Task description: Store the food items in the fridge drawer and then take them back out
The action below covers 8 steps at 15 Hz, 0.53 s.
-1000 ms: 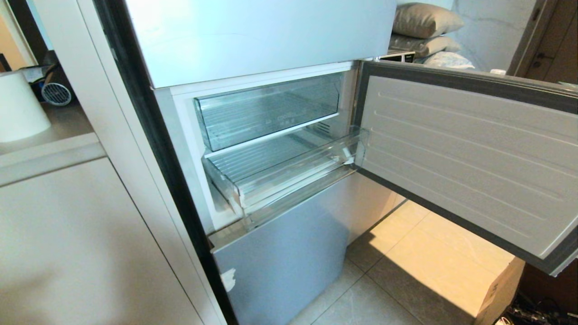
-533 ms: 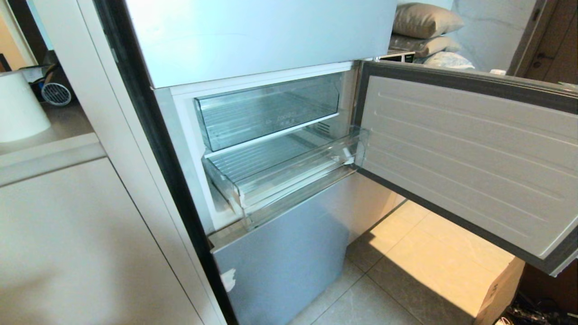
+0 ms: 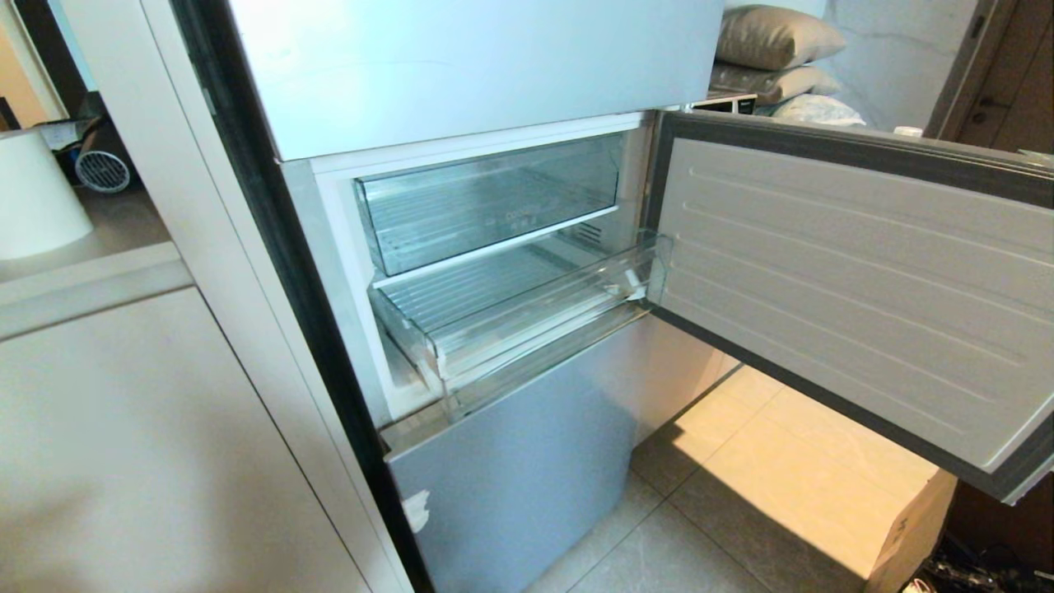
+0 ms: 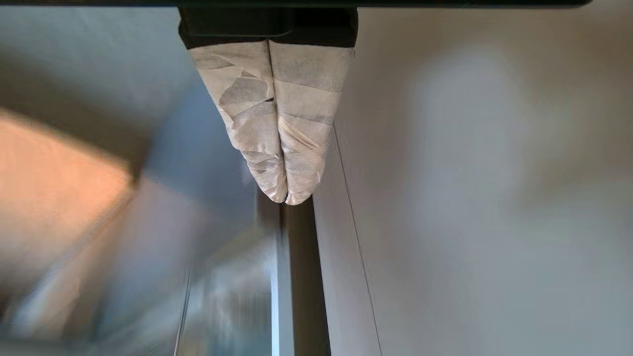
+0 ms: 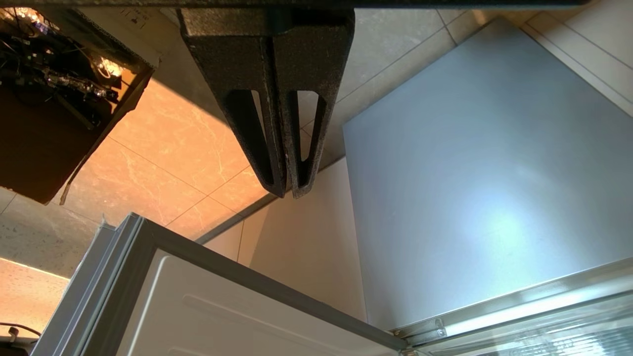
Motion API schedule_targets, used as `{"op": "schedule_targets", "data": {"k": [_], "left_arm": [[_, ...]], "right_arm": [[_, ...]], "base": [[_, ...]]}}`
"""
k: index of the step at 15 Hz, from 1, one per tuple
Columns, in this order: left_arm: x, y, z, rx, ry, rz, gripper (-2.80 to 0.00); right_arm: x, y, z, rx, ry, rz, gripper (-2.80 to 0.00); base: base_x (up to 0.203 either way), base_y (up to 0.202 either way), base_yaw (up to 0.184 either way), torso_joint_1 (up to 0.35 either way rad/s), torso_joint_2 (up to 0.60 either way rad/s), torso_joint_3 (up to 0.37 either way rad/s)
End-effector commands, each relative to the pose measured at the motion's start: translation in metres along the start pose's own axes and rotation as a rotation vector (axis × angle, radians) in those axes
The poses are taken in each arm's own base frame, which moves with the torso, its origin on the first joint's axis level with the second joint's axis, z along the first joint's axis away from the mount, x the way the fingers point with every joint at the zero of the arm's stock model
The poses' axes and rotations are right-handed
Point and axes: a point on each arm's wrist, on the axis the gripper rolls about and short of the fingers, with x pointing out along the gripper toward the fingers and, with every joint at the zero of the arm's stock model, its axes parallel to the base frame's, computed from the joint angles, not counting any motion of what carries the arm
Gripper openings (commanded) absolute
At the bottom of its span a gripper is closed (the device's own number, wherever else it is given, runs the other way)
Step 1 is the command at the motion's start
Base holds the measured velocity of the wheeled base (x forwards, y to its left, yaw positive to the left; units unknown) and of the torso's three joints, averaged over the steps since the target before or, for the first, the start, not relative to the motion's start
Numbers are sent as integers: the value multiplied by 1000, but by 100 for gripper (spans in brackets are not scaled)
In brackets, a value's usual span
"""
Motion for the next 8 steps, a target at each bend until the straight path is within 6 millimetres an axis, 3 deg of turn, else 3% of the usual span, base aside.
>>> {"op": "schedule_targets", "data": {"k": [1, 4, 8], "left_arm": [[-4, 4, 41, 0, -75, -1, -280], [29, 6, 81, -86, 66, -138, -280], [98, -9, 92, -155, 329, -430, -280]], "right_arm": [[0, 0, 0, 1, 3, 0, -280], [0, 0, 0, 5, 2, -7, -280], [0, 0, 0, 5, 3, -7, -280]], "base": [[0, 0, 0, 0, 0, 0], [0, 0, 0, 0, 0, 0], [0, 0, 0, 0, 0, 0]]}}
